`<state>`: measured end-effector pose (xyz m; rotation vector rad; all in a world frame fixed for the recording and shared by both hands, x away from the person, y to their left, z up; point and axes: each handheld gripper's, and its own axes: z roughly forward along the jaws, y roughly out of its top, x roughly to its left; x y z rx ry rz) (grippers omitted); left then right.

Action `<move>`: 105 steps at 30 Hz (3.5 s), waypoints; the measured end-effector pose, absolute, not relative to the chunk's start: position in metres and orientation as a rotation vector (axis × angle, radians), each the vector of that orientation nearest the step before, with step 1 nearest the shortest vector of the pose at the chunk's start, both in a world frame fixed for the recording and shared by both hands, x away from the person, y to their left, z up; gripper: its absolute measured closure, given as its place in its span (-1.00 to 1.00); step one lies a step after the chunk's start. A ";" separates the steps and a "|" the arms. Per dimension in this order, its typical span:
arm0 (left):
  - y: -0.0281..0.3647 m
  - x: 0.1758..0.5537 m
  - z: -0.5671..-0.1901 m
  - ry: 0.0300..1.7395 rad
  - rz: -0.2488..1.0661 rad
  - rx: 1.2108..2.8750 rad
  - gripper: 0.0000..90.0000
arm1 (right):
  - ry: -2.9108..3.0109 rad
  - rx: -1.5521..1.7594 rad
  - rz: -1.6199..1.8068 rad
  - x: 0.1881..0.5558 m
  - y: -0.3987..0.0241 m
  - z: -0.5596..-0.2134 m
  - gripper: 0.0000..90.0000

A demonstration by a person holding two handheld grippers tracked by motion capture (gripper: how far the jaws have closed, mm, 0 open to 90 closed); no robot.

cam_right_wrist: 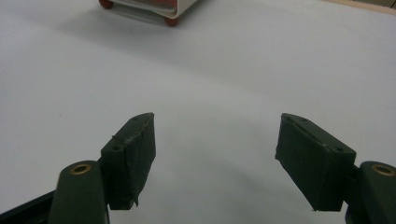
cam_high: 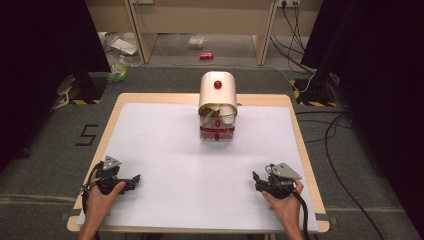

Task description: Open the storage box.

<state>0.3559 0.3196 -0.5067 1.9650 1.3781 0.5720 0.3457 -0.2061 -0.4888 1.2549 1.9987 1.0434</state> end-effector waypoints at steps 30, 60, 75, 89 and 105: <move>0.319 0.356 -0.507 1.378 0.573 1.965 -1.00 | 1.956 1.199 1.124 0.377 -0.161 -0.490 -0.31; 0.320 0.356 -0.507 1.378 0.574 1.966 -1.00 | 1.923 1.143 1.131 0.395 -0.126 -0.485 -0.24; 0.320 0.356 -0.507 1.378 0.574 1.966 -1.00 | 1.888 1.123 1.178 0.406 -0.092 -0.483 -0.10; 0.320 0.356 -0.507 1.378 0.574 1.966 -1.00 | 1.767 1.218 1.202 0.418 -0.068 -0.490 0.06; 0.320 0.356 -0.507 1.377 0.574 1.966 -1.00 | 1.674 1.282 1.144 0.426 -0.043 -0.492 0.30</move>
